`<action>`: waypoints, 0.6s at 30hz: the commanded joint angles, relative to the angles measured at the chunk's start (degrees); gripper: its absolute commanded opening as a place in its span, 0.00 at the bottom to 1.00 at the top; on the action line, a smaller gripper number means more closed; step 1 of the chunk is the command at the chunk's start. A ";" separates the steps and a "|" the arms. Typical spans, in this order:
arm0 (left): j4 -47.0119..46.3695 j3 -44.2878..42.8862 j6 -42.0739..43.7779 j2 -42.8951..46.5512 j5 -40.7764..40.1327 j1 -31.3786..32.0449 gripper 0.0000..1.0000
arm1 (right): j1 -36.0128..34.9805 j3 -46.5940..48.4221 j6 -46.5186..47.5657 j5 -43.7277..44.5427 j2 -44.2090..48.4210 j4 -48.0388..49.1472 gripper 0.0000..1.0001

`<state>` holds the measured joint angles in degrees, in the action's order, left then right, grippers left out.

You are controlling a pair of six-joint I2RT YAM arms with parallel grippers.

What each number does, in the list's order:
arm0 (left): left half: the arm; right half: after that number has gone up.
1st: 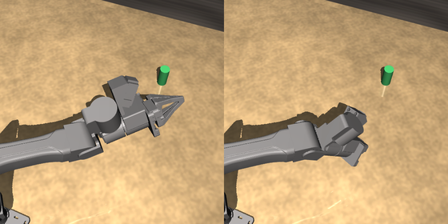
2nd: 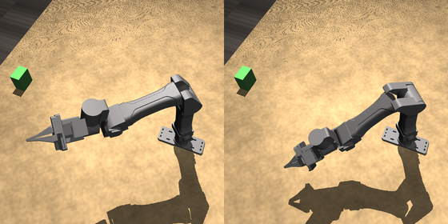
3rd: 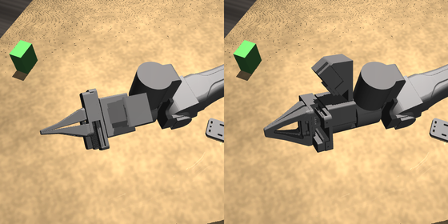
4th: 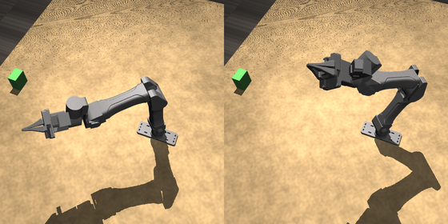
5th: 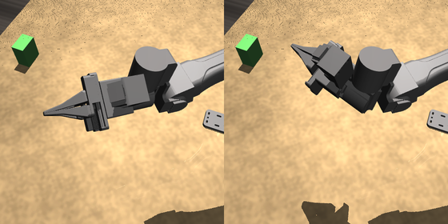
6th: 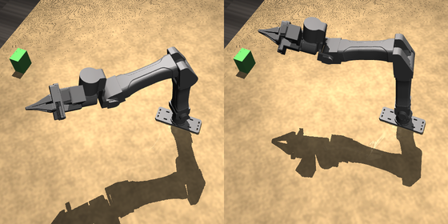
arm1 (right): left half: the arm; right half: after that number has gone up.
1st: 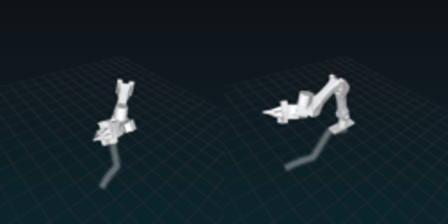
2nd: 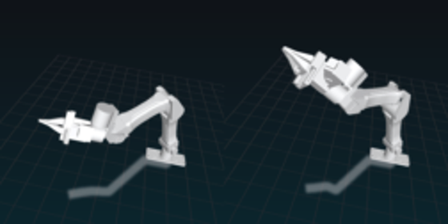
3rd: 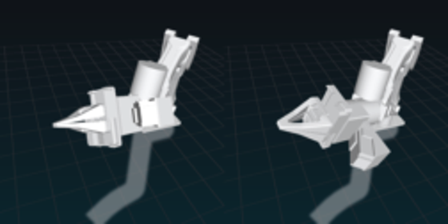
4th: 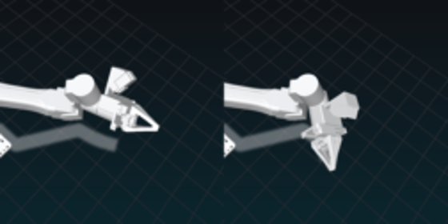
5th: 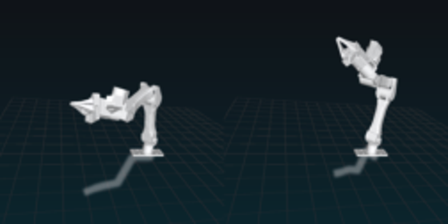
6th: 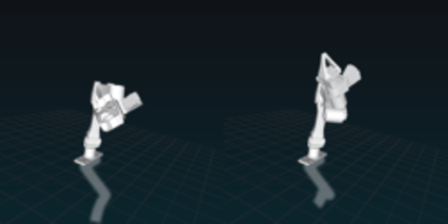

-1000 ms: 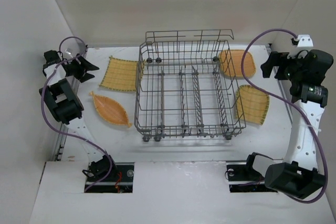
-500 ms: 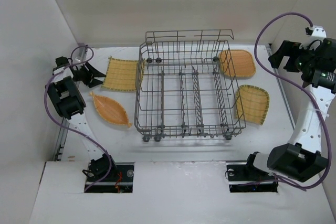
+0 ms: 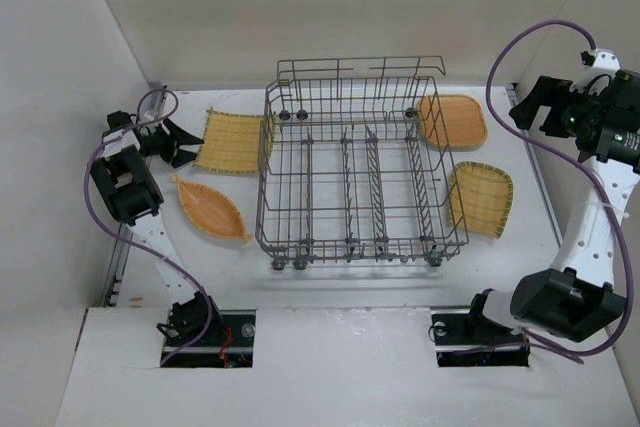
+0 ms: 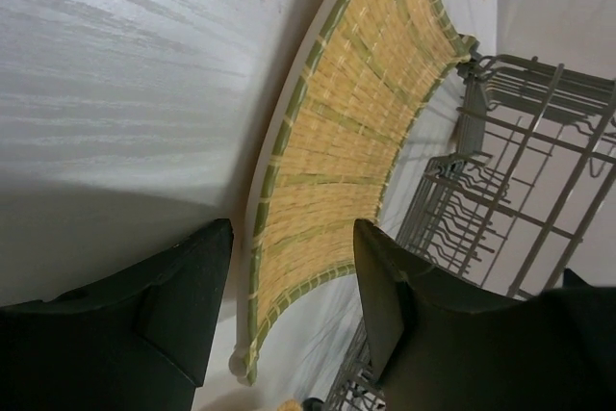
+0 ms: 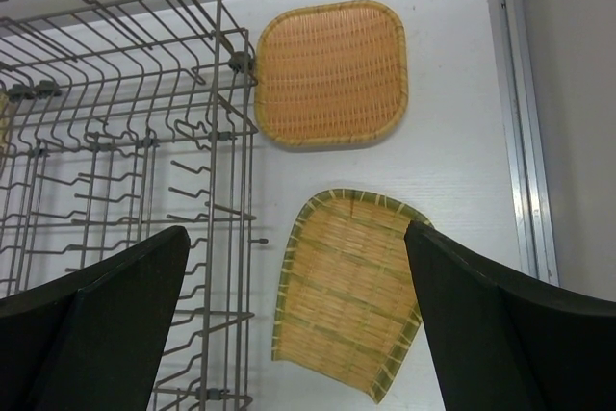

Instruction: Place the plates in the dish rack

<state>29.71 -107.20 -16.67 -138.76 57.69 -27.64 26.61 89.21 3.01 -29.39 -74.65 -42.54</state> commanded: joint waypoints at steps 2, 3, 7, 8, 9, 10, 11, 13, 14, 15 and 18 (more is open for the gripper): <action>-0.18 -1.43 0.06 -4.15 -0.48 2.10 0.52 | 0.33 3.95 0.33 -0.32 0.12 -1.14 1.00; -0.44 -1.61 -0.38 -4.76 0.05 2.45 0.52 | 0.42 4.13 0.51 -0.15 0.12 -1.40 1.00; -1.50 -2.66 -2.05 -6.52 2.42 3.86 0.53 | 0.77 4.04 0.95 0.56 0.38 -2.01 1.00; -1.59 -3.01 -2.49 -6.87 2.69 4.12 0.53 | 0.77 4.04 1.04 0.65 0.38 -2.10 1.00; -1.68 -3.10 -2.67 -7.14 3.04 4.30 0.53 | 0.86 3.96 1.04 0.73 0.38 -2.19 1.00; -1.94 -3.19 -2.93 -7.49 3.22 4.48 0.53 | 0.86 3.95 1.04 0.73 0.47 -2.19 1.00; -2.03 -3.19 -3.19 -7.67 3.22 4.65 0.49 | 0.86 3.95 1.04 0.73 0.47 -2.19 1.00; -2.20 -3.11 -3.29 -7.75 3.57 4.74 0.42 | 0.94 3.95 1.04 0.91 0.47 -2.19 1.00; -2.29 -3.11 -3.29 -7.67 3.66 4.91 0.39 | 1.03 4.04 1.04 1.00 0.47 -2.19 1.00; -2.38 -3.11 -3.29 -7.58 3.48 4.92 0.37 | 1.12 4.04 1.04 1.00 0.47 -2.19 1.00; -2.38 -3.19 -3.29 -7.40 3.39 5.00 0.36 | 1.21 4.04 1.04 1.00 0.47 -2.19 1.00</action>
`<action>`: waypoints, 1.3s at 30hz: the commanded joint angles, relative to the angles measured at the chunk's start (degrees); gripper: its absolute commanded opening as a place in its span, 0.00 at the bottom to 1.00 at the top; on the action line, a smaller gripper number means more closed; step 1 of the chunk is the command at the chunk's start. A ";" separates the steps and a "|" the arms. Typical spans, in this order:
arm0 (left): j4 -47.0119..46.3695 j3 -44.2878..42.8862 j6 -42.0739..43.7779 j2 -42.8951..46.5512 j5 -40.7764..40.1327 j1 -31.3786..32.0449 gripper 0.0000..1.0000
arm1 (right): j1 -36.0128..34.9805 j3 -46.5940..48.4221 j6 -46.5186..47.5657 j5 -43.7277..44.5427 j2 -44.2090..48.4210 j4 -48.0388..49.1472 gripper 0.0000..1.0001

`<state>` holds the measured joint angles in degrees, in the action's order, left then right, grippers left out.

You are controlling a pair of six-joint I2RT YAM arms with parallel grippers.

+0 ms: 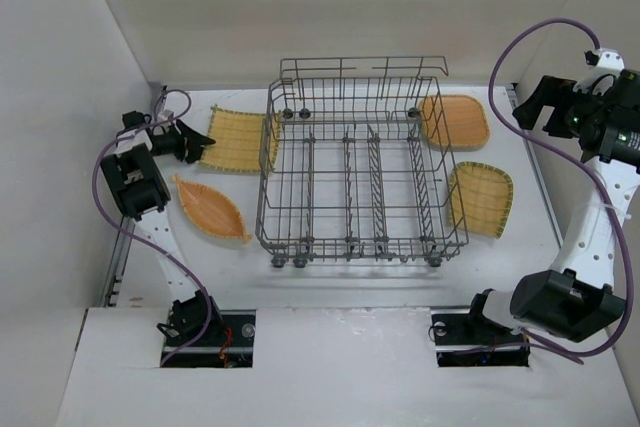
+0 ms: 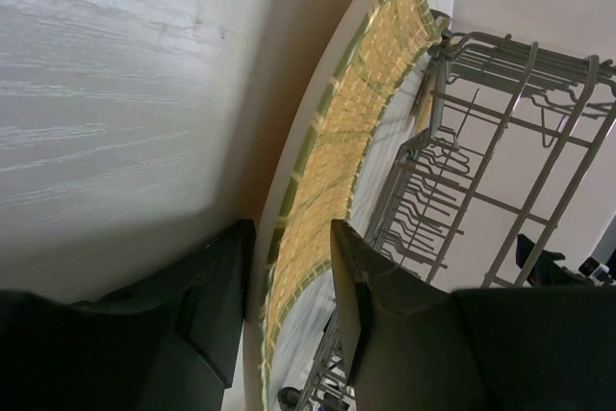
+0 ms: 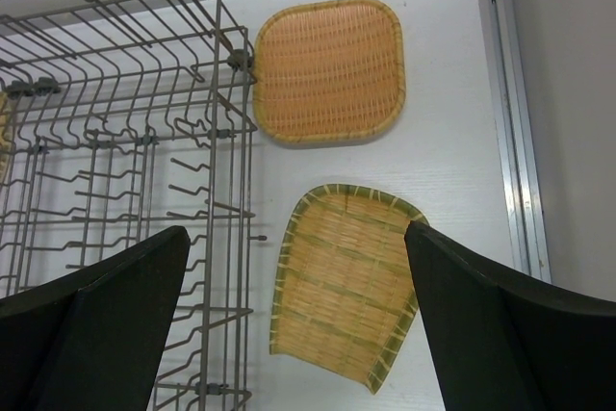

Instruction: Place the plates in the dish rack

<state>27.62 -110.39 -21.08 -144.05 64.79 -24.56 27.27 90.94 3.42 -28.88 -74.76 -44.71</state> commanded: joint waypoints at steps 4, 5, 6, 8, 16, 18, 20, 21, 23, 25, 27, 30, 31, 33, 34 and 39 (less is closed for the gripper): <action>-0.46 -0.35 1.13 -2.29 -3.62 2.54 0.44 | 0.47 2.14 0.62 0.41 0.76 -0.03 1.00; -0.72 -0.53 1.13 -2.38 -3.45 2.89 0.43 | 0.38 2.14 0.80 0.49 0.84 -0.03 1.00; -0.90 -0.70 1.13 -2.46 -3.45 3.15 0.43 | 0.38 2.14 0.80 0.50 0.85 -0.11 1.00; -1.07 -1.14 1.04 -2.81 -3.45 3.59 0.41 | 0.38 2.14 0.80 0.50 1.02 -0.29 1.00; -2.13 -1.76 0.95 -3.35 -2.92 5.88 0.23 | 0.38 1.61 1.50 0.50 1.55 -0.82 1.00; -2.48 -1.15 1.22 -2.64 -2.66 6.05 0.15 | 0.29 1.44 1.68 0.50 1.55 -0.82 1.00; -3.79 0.34 1.22 -0.98 -2.74 6.05 0.10 | -0.06 1.09 1.76 0.50 1.46 -0.56 1.00; -4.49 1.48 1.22 0.25 -3.27 5.97 0.07 | -0.32 0.82 1.68 0.41 1.46 -0.29 1.00; -5.90 3.85 1.22 3.06 -4.67 5.27 0.05 | -0.76 0.12 1.76 0.14 1.46 0.15 1.00; -6.78 6.14 1.39 6.22 -6.25 4.04 0.03 | -1.29 -1.10 1.76 -0.03 1.46 1.02 1.00; -7.92 8.51 1.48 9.73 -7.84 2.72 0.03 | -1.73 -2.42 1.76 -0.29 1.64 2.08 1.00; -9.86 11.33 1.57 15.36 -9.77 -0.18 0.02 | -2.26 -5.06 1.50 -0.73 2.16 4.62 1.00; -10.47 12.12 1.66 17.12 -10.56 -1.23 0.02 | -2.43 -5.94 1.41 -0.91 2.34 5.41 1.00; -11.18 13.18 1.66 20.45 -11.88 -3.51 0.02 | -2.52 -7.52 1.33 -1.52 2.51 6.91 1.00; -11.35 13.62 1.66 21.60 -12.32 -4.40 0.02 | -2.61 -8.22 1.33 -1.87 2.52 7.61 1.00; -12.50 15.73 1.48 29.77 -14.17 -9.06 0.02 | -2.61 -12.09 0.97 -3.81 3.04 11.13 1.00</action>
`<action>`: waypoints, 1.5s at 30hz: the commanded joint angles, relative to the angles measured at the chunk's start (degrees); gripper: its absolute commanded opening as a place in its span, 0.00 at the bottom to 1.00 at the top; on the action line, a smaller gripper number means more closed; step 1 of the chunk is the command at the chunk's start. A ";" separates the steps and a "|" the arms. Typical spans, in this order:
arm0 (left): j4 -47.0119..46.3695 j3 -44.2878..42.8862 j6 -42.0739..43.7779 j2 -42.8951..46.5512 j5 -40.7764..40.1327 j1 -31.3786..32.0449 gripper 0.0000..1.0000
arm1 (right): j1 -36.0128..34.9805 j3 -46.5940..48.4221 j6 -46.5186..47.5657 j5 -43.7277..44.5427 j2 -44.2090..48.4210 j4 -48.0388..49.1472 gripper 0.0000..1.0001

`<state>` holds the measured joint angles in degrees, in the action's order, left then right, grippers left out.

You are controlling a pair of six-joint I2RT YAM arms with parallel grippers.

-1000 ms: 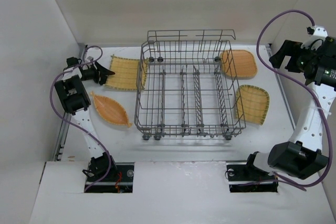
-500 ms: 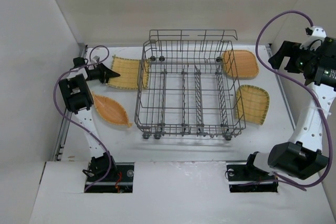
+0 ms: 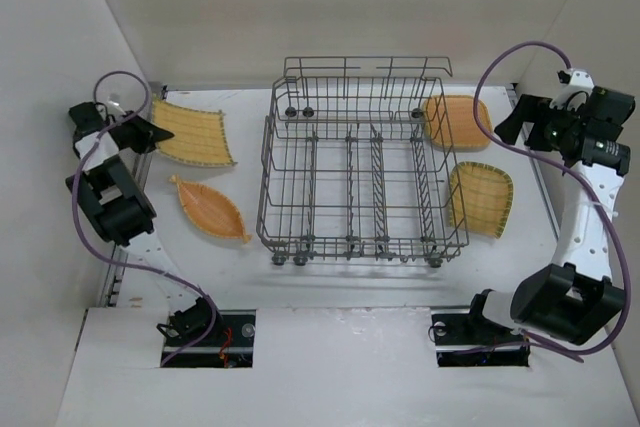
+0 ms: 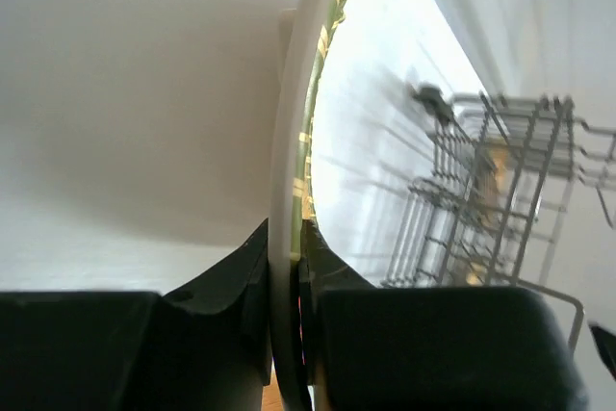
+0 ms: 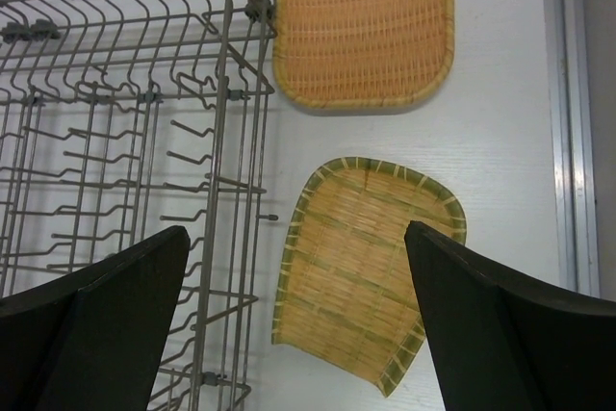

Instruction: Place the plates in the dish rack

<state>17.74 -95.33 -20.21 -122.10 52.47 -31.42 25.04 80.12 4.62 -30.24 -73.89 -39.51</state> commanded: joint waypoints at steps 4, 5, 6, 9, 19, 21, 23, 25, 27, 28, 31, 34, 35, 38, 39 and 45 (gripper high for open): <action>-3.24 0.85 0.52 14.60 -1.93 -4.31 0.03 | -0.29 -5.05 -0.23 -3.33 3.40 9.35 1.00; -3.23 0.76 0.52 16.27 -2.10 -4.48 0.03 | -0.21 -5.58 -0.23 -3.42 3.49 9.62 1.00; -3.15 0.76 0.52 17.94 -2.45 -4.66 0.03 | -0.21 -5.93 -0.23 -3.86 3.49 9.88 1.00; -3.32 0.41 0.52 23.03 -3.33 -4.49 0.03 | -0.21 -7.34 -0.58 -5.53 3.40 10.94 1.00; -5.44 -4.94 3.33 37.20 -7.38 2.54 0.07 | -0.38 -13.40 -0.93 -6.76 6.38 15.16 1.00; -4.38 -7.66 5.43 38.34 -8.08 4.91 0.08 | -0.47 -14.54 -1.02 -6.76 6.83 15.95 1.00; -2.28 -10.91 8.85 38.87 -8.26 7.72 0.09 | -0.73 -15.43 -1.37 -6.85 7.09 16.74 1.00; 1.14 -15.04 12.63 38.52 -8.00 10.97 0.10 | -0.82 -16.13 -1.72 -7.20 7.27 17.27 1.00; 4.92 -19.26 17.11 37.56 -8.08 14.57 0.10 | -0.82 -16.74 -1.72 -7.55 7.53 17.62 1.00; 6.68 -20.93 20.00 37.29 -8.26 16.41 0.11 | -0.82 -17.18 -1.55 -7.73 7.70 17.71 1.00; 12.91 -25.59 29.32 35.71 -10.01 23.00 0.12 | -0.56 -18.67 -0.76 -7.73 9.02 17.97 1.00; 20.56 -30.25 39.25 33.34 -13.87 30.47 0.11 | 2.16 -21.13 0.73 -7.55 10.60 18.85 1.00; 22.67 -31.05 42.59 32.73 -15.54 32.93 0.11 | 3.21 -22.01 1.43 -7.38 11.13 19.29 1.00; 25.85 -31.41 49.55 31.67 -19.68 39.00 0.10 | 6.55 -25.09 3.11 -6.50 12.36 21.13 1.00; 26.03 -31.32 50.95 31.40 -20.55 40.41 0.10 | 7.69 -26.32 3.55 -6.33 12.89 22.18 1.00; 27.96 -31.93 60.79 29.56 -23.19 47.53 0.10 | 12.71 -35.37 4.69 -3.95 17.02 31.50 1.00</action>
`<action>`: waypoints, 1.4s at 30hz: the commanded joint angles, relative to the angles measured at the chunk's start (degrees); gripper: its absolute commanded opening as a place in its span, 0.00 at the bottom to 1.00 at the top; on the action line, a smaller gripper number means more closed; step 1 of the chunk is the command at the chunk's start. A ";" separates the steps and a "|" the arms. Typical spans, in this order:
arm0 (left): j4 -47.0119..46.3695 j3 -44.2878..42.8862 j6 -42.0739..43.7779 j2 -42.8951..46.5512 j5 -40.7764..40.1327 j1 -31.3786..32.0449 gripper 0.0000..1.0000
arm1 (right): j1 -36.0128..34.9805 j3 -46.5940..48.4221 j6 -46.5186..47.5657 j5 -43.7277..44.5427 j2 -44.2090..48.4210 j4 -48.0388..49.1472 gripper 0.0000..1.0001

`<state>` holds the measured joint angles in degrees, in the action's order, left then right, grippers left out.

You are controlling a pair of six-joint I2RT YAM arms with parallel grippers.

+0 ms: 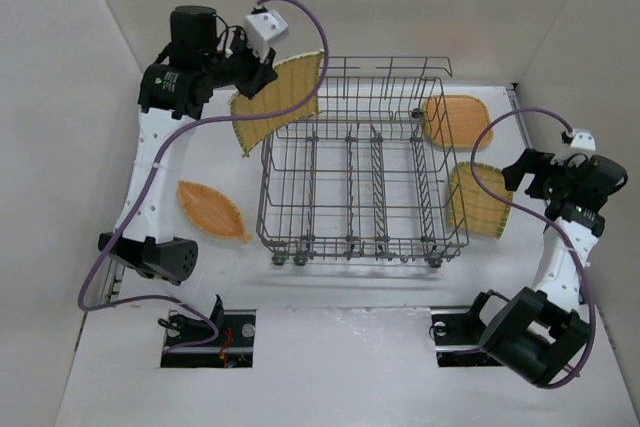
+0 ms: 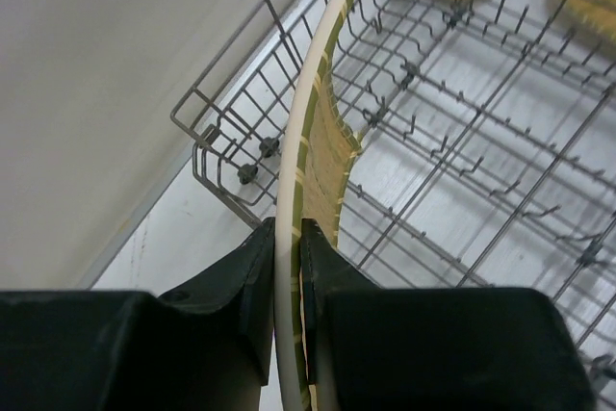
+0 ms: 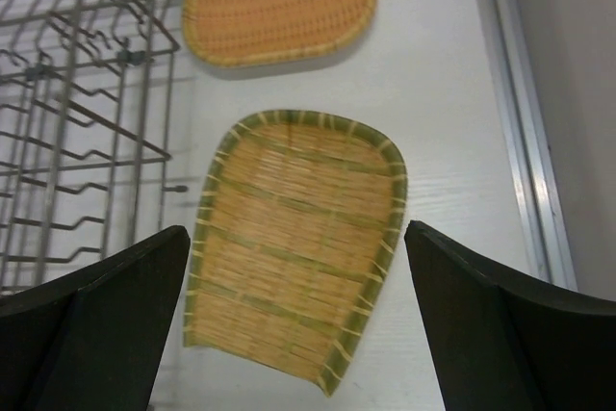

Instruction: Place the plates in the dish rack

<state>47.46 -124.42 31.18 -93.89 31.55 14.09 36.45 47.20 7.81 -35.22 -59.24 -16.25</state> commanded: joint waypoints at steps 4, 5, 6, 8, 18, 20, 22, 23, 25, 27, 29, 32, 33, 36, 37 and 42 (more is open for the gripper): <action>-0.53 -3.63 13.29 0.29 -3.34 5.02 0.10 | 2.62 -5.19 0.89 1.03 3.52 11.15 1.00; -0.27 -4.42 13.47 -0.15 -3.42 5.72 0.10 | 3.14 -5.45 0.71 0.77 3.69 11.50 1.00; -0.18 -5.04 13.64 -0.42 -3.51 6.08 0.10 | 3.41 -5.63 0.45 0.77 3.70 11.77 1.00; 0.26 -7.14 14.34 -1.38 -4.56 7.04 0.10 | 3.85 -5.72 -0.08 0.68 3.35 11.94 1.00; -0.26 -12.16 23.83 -1.48 -10.81 9.33 0.10 | 5.43 -6.42 0.18 0.51 1.41 13.09 1.00; -2.97 -9.28 24.63 -0.08 -10.90 10.03 0.09 | 5.96 -6.51 -0.25 0.24 0.89 13.70 1.00; -7.54 -3.75 25.77 2.38 -10.11 11.17 0.09 | 6.31 -6.07 -0.61 -0.02 0.18 14.05 1.00; -9.74 -1.03 26.30 3.61 -9.50 11.88 0.10 | 6.40 -5.89 -0.78 -0.02 -0.25 14.23 1.00; -11.51 1.63 26.91 4.50 -8.09 13.28 0.10 | 6.66 -5.54 -1.05 -0.11 -1.13 14.23 1.00; -11.43 1.38 26.57 3.98 -6.60 14.43 0.10 | 6.67 -5.45 -1.13 -0.20 -1.40 14.05 1.00; -11.43 0.94 25.95 3.54 -4.05 15.13 0.10 | 6.67 -5.45 -1.05 -0.20 -1.49 14.05 1.00; -12.04 1.81 24.81 3.53 0.51 15.92 0.09 | 6.58 -5.45 -1.05 -0.20 -1.66 13.97 1.00; -12.22 2.07 24.29 3.53 2.18 16.19 0.09 | 6.58 -5.36 -1.05 -0.20 -1.75 13.97 1.00; -12.31 2.34 22.00 3.10 6.58 16.89 0.09 | 6.58 -5.10 -1.13 -0.20 -2.19 13.70 1.00; -12.13 2.43 21.04 2.92 8.25 16.89 0.09 | 6.58 -5.10 -1.13 -0.20 -2.19 13.70 1.00; -11.69 3.04 16.82 1.78 15.11 15.75 0.09 | 6.67 -4.49 -1.13 -0.20 -2.98 13.09 1.00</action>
<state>41.65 -121.03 50.46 -93.58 38.94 30.55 42.74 41.15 7.44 -34.46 -61.91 -5.52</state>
